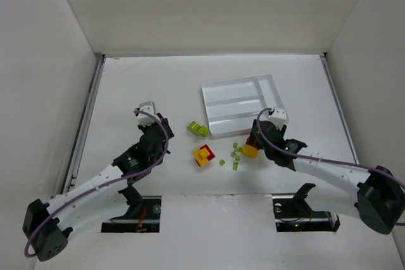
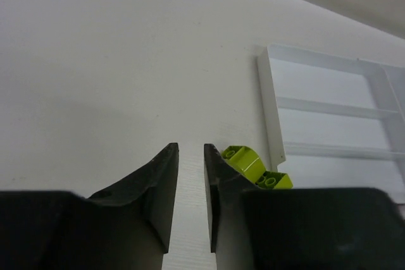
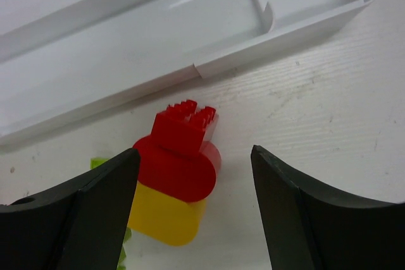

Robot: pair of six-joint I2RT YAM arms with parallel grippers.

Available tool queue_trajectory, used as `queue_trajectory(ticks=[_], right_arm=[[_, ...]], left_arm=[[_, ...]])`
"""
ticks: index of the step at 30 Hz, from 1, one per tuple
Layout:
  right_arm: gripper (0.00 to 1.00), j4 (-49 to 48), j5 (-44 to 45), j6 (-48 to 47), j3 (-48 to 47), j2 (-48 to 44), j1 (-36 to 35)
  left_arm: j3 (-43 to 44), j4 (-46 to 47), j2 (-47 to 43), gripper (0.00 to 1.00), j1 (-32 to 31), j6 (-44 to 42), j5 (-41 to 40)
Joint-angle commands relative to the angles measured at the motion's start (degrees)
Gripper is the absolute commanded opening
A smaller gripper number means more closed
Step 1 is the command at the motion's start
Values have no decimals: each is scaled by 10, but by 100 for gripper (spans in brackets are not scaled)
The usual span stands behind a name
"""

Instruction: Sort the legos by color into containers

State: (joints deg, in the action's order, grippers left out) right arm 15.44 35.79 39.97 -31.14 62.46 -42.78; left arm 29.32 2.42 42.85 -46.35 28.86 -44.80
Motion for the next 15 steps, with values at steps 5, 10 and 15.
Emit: queue_trajectory(ticks=[5,10,15], right_arm=[[72,-93,-25,-30,-54,65,42],[62,-109,-38,-33,-67,108,59],[58,-105,-34,-29,-56,112,60]], left_arm=[[9,56,30,16,-59,-26,-13],[-12,101,5,36,-98,-30,-8],[-20,102,-15,49,-128,-34,-15]])
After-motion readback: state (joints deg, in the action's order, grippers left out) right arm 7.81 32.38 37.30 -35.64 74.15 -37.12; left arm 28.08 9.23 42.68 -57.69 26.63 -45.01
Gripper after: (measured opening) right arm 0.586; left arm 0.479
